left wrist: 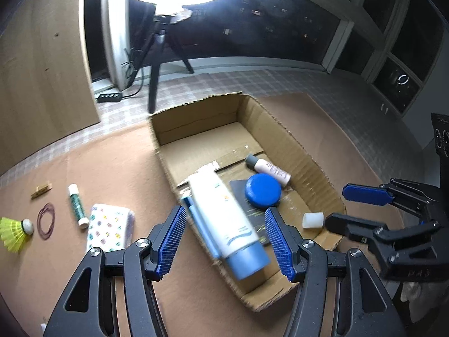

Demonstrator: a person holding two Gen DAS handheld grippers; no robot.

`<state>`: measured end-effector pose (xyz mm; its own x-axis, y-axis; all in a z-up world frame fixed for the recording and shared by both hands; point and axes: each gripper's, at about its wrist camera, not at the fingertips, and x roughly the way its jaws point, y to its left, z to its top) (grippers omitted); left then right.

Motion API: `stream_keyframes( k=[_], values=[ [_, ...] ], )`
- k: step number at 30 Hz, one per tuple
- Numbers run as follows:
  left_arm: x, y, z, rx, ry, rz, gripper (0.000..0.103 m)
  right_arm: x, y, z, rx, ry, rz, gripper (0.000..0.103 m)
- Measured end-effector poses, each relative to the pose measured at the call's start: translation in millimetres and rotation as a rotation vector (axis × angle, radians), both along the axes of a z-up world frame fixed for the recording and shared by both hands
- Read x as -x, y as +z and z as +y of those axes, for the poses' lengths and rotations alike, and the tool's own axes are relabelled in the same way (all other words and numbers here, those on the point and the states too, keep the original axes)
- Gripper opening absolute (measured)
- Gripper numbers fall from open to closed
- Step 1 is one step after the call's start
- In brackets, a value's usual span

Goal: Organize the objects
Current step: 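Open the left tool over the box while the right tool releases the white cylinder, then move both tools back to the white charger and patterned tube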

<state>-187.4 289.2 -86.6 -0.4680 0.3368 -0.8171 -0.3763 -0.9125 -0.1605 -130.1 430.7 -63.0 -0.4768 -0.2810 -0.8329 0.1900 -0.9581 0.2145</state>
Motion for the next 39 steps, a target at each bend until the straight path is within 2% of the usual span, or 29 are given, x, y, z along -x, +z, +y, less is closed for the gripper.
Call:
stream_keyframes(
  k=[4,13,19,23,30,39],
  values=[
    [-8.8,5.5,-27.0,-0.002,0.034,0.006,0.062,-4.3,2.2,-5.3,0.025,-0.019,0.013,0.052],
    [-26.6,8.1,-116.1,0.003,0.153,-0.022,0.062,-15.0,10.0,-37.1,0.071,-0.019,0.051,0.052],
    [-45.0,5.2,-166.3,0.000,0.209,-0.037,0.062,-20.1,8.2,-78.3,0.074,0.041,0.022,0.052],
    [-57.9,1.1,-189.8,-0.002,0.232,-0.044,0.062,-25.6,0.5,-109.1,0.096,0.087,-0.034,0.052],
    [-75.4,-14.8,-213.9,-0.014,0.252,-0.075,0.062,-33.4,-29.2,-150.6,0.095,0.122,-0.130,0.052],
    [-86.3,-26.2,-234.5,-0.013,0.282,-0.095,0.062,-35.3,-56.8,-171.6,0.097,0.120,-0.193,0.052]
  ],
)
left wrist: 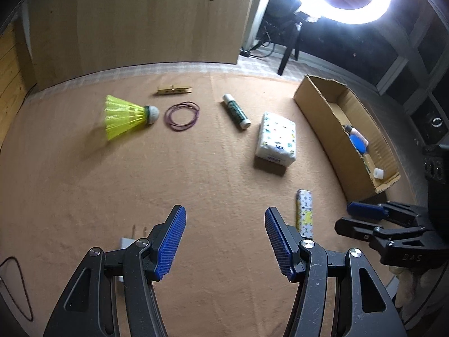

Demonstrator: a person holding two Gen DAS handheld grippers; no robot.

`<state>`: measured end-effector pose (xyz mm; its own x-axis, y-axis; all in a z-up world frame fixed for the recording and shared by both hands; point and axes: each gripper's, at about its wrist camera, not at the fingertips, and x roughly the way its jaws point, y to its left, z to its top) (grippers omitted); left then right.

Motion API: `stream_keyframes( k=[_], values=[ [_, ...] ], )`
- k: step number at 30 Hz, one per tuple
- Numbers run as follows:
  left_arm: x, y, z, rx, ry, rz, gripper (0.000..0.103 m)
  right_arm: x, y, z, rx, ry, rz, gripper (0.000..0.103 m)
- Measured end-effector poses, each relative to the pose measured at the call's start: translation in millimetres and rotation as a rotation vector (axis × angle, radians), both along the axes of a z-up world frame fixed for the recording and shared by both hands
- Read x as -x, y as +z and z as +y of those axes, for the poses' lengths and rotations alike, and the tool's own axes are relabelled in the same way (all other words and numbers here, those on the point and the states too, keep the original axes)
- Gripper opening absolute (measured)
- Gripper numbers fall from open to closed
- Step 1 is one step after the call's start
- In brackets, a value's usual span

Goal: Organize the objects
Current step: 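Move both tools back to the white charger and patterned tube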

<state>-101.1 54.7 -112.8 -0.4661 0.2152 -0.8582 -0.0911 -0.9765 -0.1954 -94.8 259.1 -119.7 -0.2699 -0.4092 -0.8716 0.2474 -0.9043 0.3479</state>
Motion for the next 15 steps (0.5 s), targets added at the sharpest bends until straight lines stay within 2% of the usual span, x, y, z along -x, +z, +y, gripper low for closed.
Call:
stream_keyframes(
  k=[7,15],
  values=[
    [-24.2,-0.2,-38.0,-0.002,0.063,-0.001,0.062,2.5,-10.4,-9.5,-0.004,0.000,-0.025,0.052],
    [-64.6,-10.2,-104.1,0.008,0.203,-0.034,0.062,8.2,-17.7,-13.0,-0.008,-0.002,-0.039,0.052]
  ],
)
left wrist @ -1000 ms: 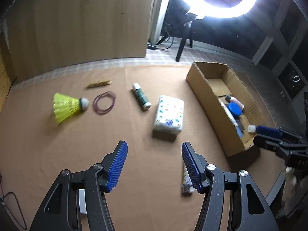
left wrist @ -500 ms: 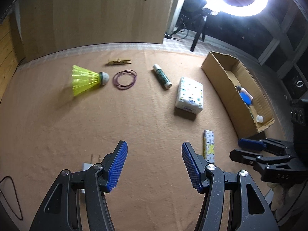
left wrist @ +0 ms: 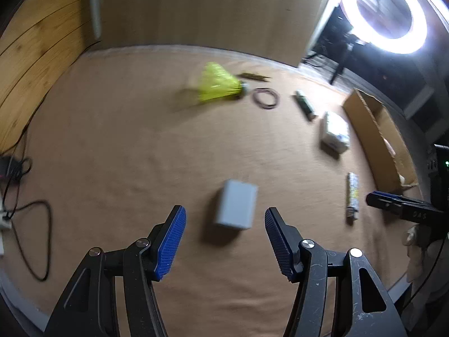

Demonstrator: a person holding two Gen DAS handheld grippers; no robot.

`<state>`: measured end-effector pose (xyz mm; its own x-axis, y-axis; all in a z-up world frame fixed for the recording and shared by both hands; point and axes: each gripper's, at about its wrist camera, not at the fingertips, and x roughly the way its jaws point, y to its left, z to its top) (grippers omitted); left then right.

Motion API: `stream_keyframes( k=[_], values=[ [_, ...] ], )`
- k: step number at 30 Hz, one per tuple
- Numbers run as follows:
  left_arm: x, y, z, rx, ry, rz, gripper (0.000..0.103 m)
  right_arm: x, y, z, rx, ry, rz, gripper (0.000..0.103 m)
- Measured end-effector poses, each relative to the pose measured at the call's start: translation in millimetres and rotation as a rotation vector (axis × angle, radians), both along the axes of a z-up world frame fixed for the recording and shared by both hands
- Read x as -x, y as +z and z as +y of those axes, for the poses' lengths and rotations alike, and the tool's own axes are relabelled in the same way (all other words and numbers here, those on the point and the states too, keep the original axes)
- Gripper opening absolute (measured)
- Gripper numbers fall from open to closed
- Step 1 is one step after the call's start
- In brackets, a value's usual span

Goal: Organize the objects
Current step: 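Move both tools back to the white charger and patterned tube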

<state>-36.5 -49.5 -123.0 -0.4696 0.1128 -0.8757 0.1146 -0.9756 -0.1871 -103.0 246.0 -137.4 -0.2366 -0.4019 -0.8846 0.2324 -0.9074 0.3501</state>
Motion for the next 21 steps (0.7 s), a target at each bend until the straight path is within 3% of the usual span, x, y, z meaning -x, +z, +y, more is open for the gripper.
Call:
stream_keyframes(
  k=[4,10,21],
  values=[
    [-5.3,-5.9,-15.1,-0.021,0.037,-0.009,0.062,3.3,-4.3,-4.6,-0.011,0.009,-0.008,0.052],
    [2.2,-10.2,2.7,-0.025,-0.015,-0.010,0.062,6.0,-11.0,-12.2,-0.024,0.017,-0.021,0.052],
    [25.1,-32.5,30.5,0.050,-0.095,-0.059,0.062,11.8,-16.7,-15.1,-0.068,0.023,-0.030,0.052]
  ],
)
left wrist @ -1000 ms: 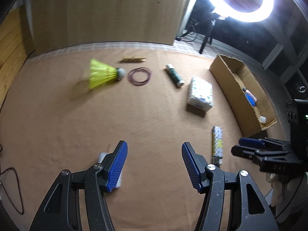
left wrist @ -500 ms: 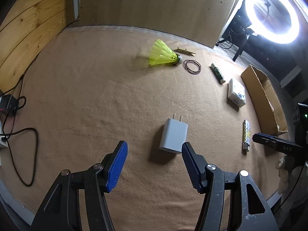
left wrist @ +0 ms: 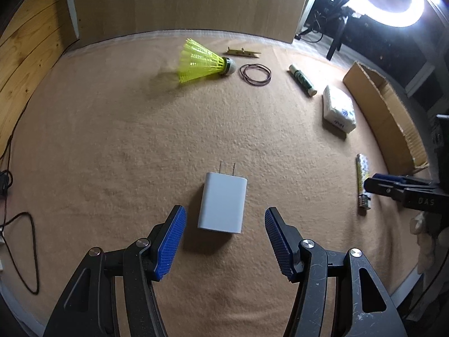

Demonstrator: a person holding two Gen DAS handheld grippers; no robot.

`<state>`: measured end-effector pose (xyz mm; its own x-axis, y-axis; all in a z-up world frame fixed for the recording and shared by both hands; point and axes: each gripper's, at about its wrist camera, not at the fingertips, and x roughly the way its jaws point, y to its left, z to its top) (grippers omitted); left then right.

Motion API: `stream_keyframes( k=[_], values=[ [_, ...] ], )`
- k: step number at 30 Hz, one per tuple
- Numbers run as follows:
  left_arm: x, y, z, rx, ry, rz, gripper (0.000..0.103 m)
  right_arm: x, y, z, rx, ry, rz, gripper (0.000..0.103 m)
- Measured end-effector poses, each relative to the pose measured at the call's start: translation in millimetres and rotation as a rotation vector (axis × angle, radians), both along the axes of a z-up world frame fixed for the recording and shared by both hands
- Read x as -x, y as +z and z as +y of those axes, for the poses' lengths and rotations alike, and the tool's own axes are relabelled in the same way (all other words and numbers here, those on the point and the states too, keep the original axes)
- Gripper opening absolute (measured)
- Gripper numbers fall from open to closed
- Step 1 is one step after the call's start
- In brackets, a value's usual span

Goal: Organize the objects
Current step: 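Move both tools back to the white charger and patterned tube, then grasp the white charger with the left tool while the right tool grasps the patterned tube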

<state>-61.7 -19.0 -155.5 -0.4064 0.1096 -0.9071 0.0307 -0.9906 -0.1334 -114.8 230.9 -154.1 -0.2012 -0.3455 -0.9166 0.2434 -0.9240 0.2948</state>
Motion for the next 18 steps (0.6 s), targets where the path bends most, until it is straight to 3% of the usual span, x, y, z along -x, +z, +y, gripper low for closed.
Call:
stream_keyframes(
  k=[10,18],
  values=[
    [14.7,-16.8,0.6,0.036,-0.007,-0.028,0.062,3.7,0.9,-20.6,-0.047,0.057,0.029,0.049],
    [19.0,-25.5,2.9,0.056,-0.004,-0.038,0.062,-3.5,0.6,-46.9,-0.172,0.177,0.108,0.025]
  ],
)
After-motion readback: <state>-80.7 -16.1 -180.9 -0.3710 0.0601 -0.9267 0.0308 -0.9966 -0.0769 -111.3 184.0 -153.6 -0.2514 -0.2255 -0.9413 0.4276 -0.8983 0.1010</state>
